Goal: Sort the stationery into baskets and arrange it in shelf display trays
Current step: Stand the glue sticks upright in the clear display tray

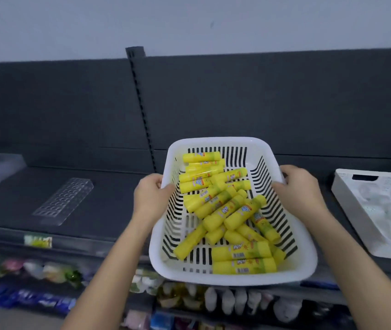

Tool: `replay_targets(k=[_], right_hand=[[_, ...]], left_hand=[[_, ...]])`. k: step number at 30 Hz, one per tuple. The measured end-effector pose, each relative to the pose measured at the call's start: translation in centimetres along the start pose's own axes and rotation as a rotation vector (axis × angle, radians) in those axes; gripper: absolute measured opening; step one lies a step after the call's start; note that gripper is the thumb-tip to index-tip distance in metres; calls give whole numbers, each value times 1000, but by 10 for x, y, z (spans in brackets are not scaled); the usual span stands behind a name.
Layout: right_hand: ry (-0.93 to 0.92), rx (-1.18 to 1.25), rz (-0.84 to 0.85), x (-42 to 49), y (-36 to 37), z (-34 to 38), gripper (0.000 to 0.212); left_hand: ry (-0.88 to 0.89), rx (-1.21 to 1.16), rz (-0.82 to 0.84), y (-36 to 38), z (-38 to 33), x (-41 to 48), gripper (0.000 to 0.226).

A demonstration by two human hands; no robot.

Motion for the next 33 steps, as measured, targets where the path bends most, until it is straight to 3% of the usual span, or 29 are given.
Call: replay_targets(k=[13, 33], right_hand=[[-175, 160, 152, -56, 113, 127, 20], [-290, 444, 457, -20, 278, 307, 22]], left_hand=[[-184, 92, -258, -154, 111, -46, 26], [-395, 154, -553, -308, 222, -8, 19]])
Point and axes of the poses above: each hand's wrist, its own x-axis towards the middle knuckle, its own y-axis out of the palm, z = x × y, the point moved 3 cm from there along x, towards the middle knuckle, and after that the axes turned 1 degree about z, right-handed, at the moved point
